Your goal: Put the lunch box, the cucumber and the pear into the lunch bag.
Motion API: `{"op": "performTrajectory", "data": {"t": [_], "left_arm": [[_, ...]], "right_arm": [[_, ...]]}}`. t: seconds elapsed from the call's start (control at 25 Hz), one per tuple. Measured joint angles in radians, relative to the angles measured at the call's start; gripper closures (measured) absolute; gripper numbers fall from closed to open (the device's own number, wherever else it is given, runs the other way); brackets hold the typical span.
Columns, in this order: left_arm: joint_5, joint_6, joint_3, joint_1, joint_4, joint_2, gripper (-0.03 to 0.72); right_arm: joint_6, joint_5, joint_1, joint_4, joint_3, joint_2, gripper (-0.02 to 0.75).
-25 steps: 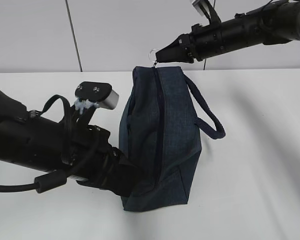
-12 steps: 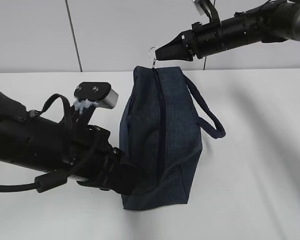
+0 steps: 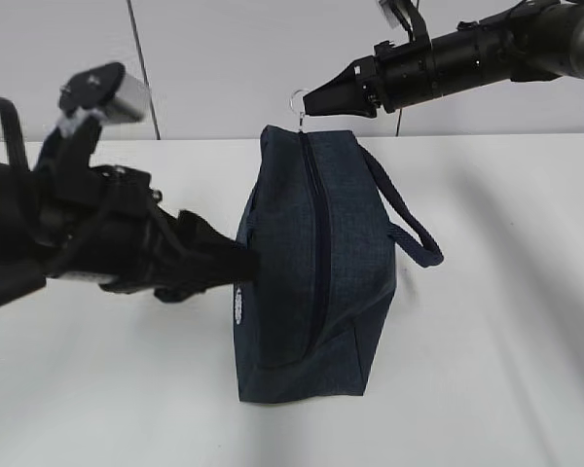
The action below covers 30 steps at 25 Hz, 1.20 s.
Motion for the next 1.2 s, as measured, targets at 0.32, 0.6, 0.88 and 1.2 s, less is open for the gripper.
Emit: {"op": "performTrajectory", "data": {"t": [0.32,0.6,0.88,1.2], "left_arm": [[-0.107,0.0,-0.13,0.037,-0.087,0.012,0.34],[-0.132,0.0,-0.321,0.039,-0.095,0.197,0.338],[-0.133,0.0,-0.443,0.048,-0.076,0.347,0.338],[-0.129,0.0,-0.496,0.06,-0.065,0.403,0.416]], "right_arm": [[0.0,0.0,0.0,0.0,0.0,0.0,0.738],[0.003,0.0,0.0,0.0,0.0,0.0,0.738],[0.003,0.0,0.0,0.0,0.0,0.0,0.738],[0.003,0.0,0.0,0.0,0.0,0.0,0.738]]}}
